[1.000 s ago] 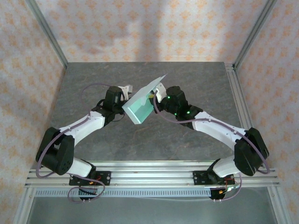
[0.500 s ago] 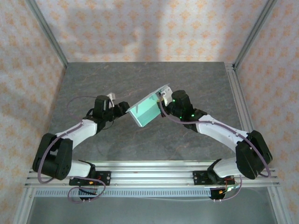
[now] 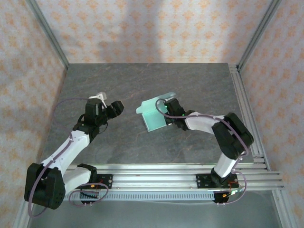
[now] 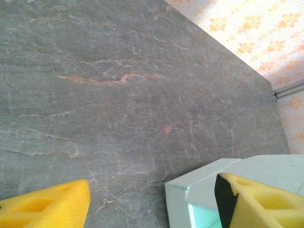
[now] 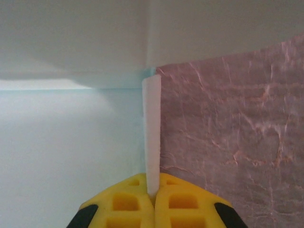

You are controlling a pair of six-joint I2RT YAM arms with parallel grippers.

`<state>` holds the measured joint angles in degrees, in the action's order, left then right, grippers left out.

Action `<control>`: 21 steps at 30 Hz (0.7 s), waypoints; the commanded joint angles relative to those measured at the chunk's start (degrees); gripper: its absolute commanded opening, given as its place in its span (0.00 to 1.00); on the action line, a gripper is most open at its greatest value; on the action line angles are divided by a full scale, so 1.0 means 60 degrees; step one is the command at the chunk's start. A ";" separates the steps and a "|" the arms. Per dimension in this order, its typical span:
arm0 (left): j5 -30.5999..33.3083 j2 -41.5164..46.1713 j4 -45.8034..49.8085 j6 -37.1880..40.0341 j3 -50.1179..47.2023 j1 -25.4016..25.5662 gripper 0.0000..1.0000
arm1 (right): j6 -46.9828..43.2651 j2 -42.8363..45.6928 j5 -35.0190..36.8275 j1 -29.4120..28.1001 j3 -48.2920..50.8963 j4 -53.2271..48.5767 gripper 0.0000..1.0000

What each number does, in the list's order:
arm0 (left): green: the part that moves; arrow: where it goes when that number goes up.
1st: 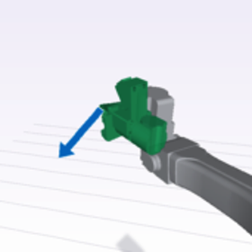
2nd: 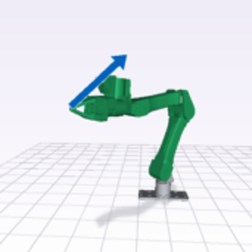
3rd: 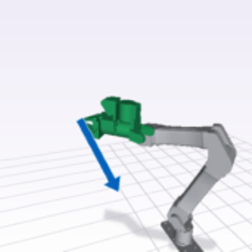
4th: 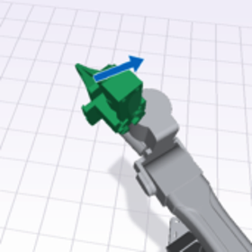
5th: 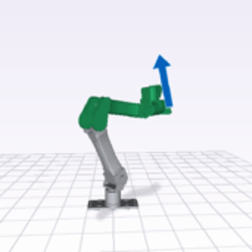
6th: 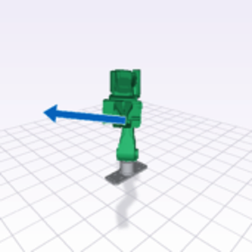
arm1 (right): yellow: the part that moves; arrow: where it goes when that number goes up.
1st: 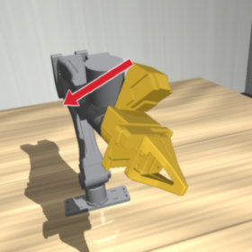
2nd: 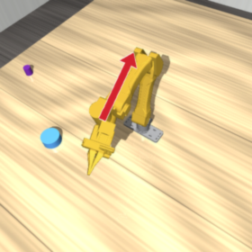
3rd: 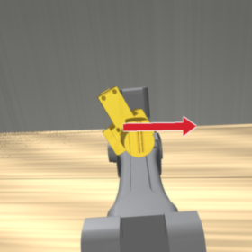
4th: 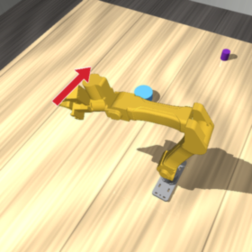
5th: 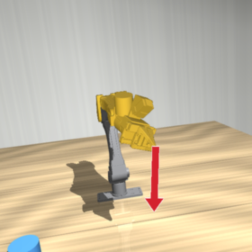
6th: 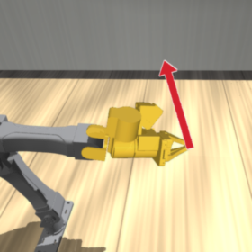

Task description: Fold the paper box

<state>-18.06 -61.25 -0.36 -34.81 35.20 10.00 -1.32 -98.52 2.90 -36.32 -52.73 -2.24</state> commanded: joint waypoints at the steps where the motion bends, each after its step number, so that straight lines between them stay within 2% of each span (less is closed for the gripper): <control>1: 0.0563 0.0409 0.0575 0.0264 0.0136 -0.0073 0.72 | 0.0846 -0.0531 0.1286 0.0032 -0.0576 -0.0747 0.00; 4: 0.0548 0.0587 0.0733 0.0306 0.0175 -0.0107 0.72 | 0.1293 -0.0981 0.1744 -0.0040 -0.0714 -0.1073 0.00; 8: 0.0580 0.0658 0.0820 0.0279 0.0198 -0.0113 0.74 | 0.1371 -0.1726 0.2999 -0.0429 -0.1170 -0.1909 0.00; 14: 0.0521 0.0516 0.0827 0.0307 0.0205 -0.0118 0.77 | 0.1689 -0.2268 0.3474 -0.0552 -0.1700 -0.2826 0.01; 16: 0.0475 0.0469 0.0842 0.0337 0.0225 -0.0119 0.78 | 0.1732 -0.2231 0.3442 -0.0540 -0.1906 -0.3082 0.06; 21: 0.0390 0.0366 0.0919 0.0445 0.0283 -0.0115 0.79 | 0.1663 -0.1622 0.2956 -0.0510 -0.2165 -0.3088 0.27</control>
<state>-16.03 -58.65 3.68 -33.91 35.22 9.96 8.43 -108.92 21.17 -39.62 -65.43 -15.35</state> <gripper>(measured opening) 0.791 0.253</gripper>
